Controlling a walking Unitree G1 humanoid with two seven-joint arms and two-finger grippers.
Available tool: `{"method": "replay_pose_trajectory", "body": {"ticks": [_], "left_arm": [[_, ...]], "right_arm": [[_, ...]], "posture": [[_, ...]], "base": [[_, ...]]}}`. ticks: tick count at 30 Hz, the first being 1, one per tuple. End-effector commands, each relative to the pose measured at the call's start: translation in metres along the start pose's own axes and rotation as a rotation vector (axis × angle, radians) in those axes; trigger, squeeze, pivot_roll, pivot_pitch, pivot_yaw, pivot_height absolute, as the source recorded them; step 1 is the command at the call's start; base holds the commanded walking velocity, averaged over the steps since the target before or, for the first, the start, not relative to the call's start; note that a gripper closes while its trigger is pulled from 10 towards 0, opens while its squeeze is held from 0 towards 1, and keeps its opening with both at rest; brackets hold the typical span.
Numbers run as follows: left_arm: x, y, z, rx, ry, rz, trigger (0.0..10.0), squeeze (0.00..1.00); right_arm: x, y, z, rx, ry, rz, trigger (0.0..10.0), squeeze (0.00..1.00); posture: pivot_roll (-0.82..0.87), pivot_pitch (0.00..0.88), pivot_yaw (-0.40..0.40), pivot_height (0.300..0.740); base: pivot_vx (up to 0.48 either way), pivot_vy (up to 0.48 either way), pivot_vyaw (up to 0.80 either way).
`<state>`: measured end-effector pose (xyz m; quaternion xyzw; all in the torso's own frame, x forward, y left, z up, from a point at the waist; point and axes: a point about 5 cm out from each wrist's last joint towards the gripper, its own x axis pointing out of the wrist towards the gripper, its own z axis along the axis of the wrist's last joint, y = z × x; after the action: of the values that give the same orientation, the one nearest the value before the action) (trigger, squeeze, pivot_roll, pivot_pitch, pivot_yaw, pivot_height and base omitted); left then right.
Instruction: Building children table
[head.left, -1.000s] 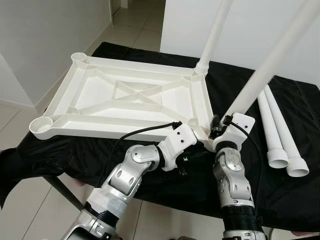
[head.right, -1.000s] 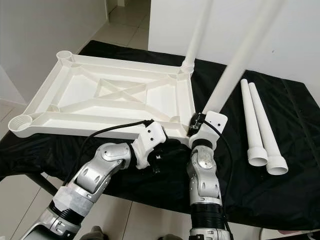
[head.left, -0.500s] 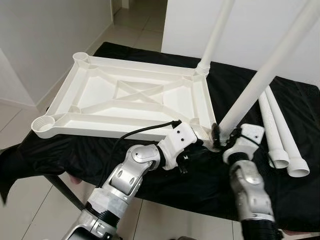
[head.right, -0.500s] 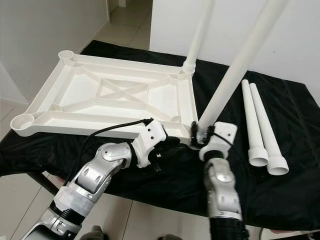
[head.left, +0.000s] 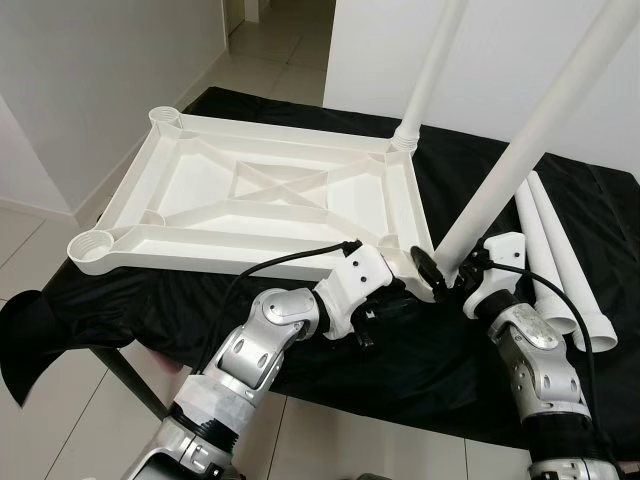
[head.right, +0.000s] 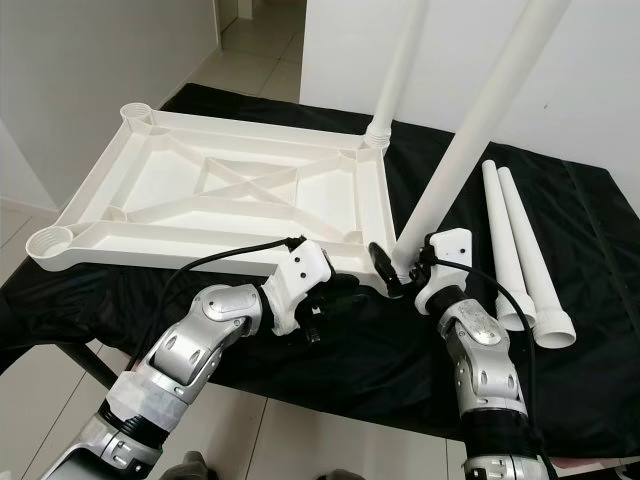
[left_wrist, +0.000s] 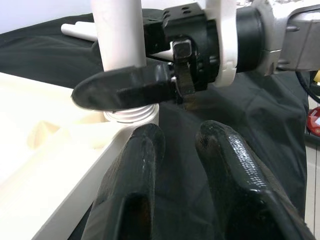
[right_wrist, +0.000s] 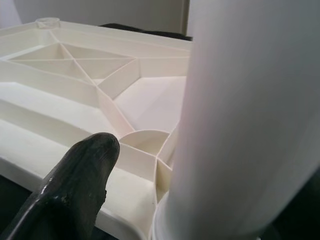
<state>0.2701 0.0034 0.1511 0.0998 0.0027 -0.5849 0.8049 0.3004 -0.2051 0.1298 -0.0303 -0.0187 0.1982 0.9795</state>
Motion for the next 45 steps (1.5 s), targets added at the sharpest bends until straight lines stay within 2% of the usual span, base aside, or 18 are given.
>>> {"method": "replay_pose_trajectory", "body": {"ticks": [1,6,7,9,10,11,12,23,24,25,26,28,29,33,37,41,45], "left_arm": [[0.002,0.001,0.001,0.008,0.002,0.001,10.0,0.0],[0.001,0.0,-0.003,0.006,0.009,0.006,10.0,0.0],[0.002,-0.001,-0.004,0.005,0.01,0.005,10.0,0.0],[0.002,-0.002,-0.005,0.004,0.011,0.005,10.0,0.0],[0.002,-0.002,-0.006,0.005,0.013,0.006,10.0,0.0],[0.002,-0.002,-0.006,0.005,0.013,0.006,10.0,0.0],[0.003,-0.004,-0.007,0.006,0.016,0.005,10.0,0.0],[0.004,-0.003,-0.006,0.003,0.017,0.008,10.0,0.0],[0.004,-0.002,-0.006,0.004,0.018,0.008,10.0,0.0],[0.004,-0.001,-0.006,0.004,0.019,0.009,10.0,0.0],[0.004,-0.001,-0.006,0.004,0.019,0.009,10.0,0.0],[0.004,-0.001,-0.006,0.004,0.019,0.009,10.0,0.0],[0.004,-0.001,-0.006,0.005,0.018,0.01,10.0,0.0],[0.003,0.0,-0.007,0.003,0.021,0.018,10.0,0.0],[0.002,0.001,-0.007,0.003,0.024,0.024,10.0,0.0],[0.002,0.003,-0.007,0.001,0.026,0.034,10.0,0.0],[0.002,0.006,-0.007,0.008,0.027,0.046,10.0,0.0]], "right_arm": [[0.003,-0.004,-0.001,-0.023,0.013,0.029,10.0,0.0],[0.01,-0.006,-0.004,-0.032,0.036,0.078,10.0,0.0],[0.011,-0.007,-0.006,-0.029,0.045,0.082,6.8,0.0],[0.012,-0.008,-0.007,-0.028,0.049,0.086,6.8,0.0],[0.012,-0.008,-0.008,-0.024,0.051,0.091,1.0,0.0],[0.012,-0.008,-0.008,-0.024,0.051,0.091,1.0,0.0],[0.012,-0.01,-0.011,-0.016,0.06,0.107,0.0,0.0],[0.008,-0.008,-0.02,0.009,0.076,0.118,0.0,0.0],[0.007,-0.008,-0.02,0.021,0.07,0.107,2.8,0.0],[0.007,-0.008,-0.02,0.03,0.065,0.098,2.8,0.0],[0.007,-0.008,-0.021,0.026,0.067,0.085,4.3,0.0],[0.007,-0.008,-0.022,0.021,0.069,0.077,4.3,0.0],[0.007,-0.008,-0.022,0.023,0.072,0.074,10.0,0.0],[0.007,-0.011,-0.027,0.023,0.106,-0.063,10.0,0.0],[0.007,-0.011,-0.028,0.019,0.108,-0.13,10.0,0.0],[0.007,-0.002,-0.028,-0.005,0.115,-0.153,10.0,0.0],[0.007,0.013,-0.036,0.049,0.137,-0.337,10.0,0.0]], "posture": [[0.07,0.0,-0.071,0.74],[0.08,0.0,-0.073,0.74],[0.08,0.0,-0.075,0.74],[0.08,0.0,-0.075,0.74],[0.08,0.0,-0.076,0.74],[0.08,0.0,-0.076,0.74],[0.08,0.0,-0.077,0.74],[0.06,0.0,-0.068,0.74],[0.06,0.0,-0.068,0.74],[0.06,0.0,-0.068,0.74],[0.06,0.0,-0.068,0.74],[0.06,0.0,-0.068,0.74],[0.06,0.0,-0.068,0.74],[0.07,0.0,-0.07,0.74],[0.07,0.0,-0.074,0.74],[0.07,0.0,-0.075,0.74],[0.07,0.0,-0.075,0.74]], "base": [[0.0,0.0,0.0],[0.0,0.0,0.0],[0.0,0.0,0.0],[0.0,0.0,0.0],[0.0,0.0,0.0],[0.0,0.0,0.0],[0.0,0.0,0.0],[0.0,0.0,0.0],[0.0,0.0,0.0],[0.0,0.0,0.0],[0.0,0.0,0.0],[0.0,0.0,0.0],[0.0,0.0,0.0],[0.0,0.0,0.0],[0.0,0.0,0.0],[0.0,0.0,0.0],[0.0,0.0,0.0]]}}
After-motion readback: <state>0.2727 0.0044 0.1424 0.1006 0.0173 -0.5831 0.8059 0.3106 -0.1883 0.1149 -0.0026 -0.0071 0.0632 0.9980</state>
